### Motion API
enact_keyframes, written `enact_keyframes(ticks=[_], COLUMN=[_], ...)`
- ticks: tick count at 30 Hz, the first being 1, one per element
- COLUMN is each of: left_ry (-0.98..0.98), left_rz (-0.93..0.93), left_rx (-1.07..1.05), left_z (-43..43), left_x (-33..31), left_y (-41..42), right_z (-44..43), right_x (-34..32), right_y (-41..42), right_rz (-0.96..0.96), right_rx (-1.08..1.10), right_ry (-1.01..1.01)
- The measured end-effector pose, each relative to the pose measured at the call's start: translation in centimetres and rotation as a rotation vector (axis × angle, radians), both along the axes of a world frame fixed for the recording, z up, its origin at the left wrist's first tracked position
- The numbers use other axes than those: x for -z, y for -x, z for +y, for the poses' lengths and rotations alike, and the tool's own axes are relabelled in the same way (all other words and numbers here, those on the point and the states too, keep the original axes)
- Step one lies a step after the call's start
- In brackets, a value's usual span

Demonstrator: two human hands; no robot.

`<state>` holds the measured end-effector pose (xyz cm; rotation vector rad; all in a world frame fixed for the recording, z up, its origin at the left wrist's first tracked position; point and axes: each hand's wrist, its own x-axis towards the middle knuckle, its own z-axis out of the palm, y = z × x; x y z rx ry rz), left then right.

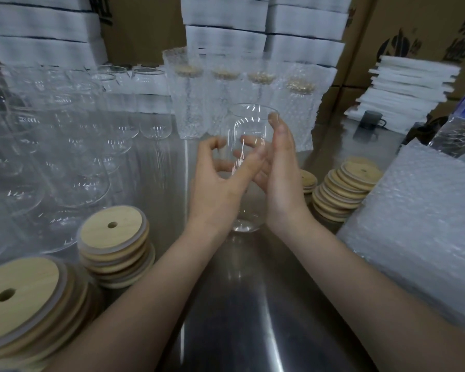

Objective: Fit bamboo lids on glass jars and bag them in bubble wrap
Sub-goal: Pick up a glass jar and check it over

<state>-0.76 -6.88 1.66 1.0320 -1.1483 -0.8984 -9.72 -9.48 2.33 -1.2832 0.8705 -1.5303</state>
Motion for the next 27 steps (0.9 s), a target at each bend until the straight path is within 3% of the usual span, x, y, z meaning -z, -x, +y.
enact_keyframes(ticks=[4, 10, 13, 19, 23, 27], left_ry=[0.025, -0.161, -0.141, 0.139, -0.004, 0.019], left_rz=[0.286, 0.371, 0.292, -0.022, 0.011, -0.235], left_rx=[0.218, 0.439, 0.318, -0.152, -0.010, -0.074], left_z=[-0.5, -1.1, -1.1, -1.1, -0.1, 0.3], left_x=[-0.2, -0.3, -0.1, -0.2, -1.0, -0.5], left_y=[-0.4, -1.1, -0.9, -1.3, -0.1, 0.5], right_z=[-1.0, -1.6, -1.6, -1.4, -0.7, -0.9], right_x=[-0.2, 0.2, 0.3, 0.0, 0.6, 1.2], right_y=[0.9, 1.3, 1.3, 0.7, -0.6, -1.2], right_rz=[-0.065, -0.225, -0.219, -0.161, 0.040, 0.023], right_rx=[-0.136, -0.267, -0.242, -0.113, 0.136, 0.181], right_ry=[-0.093, -0.157, -0.177, -0.171, -0.024, 0.051])
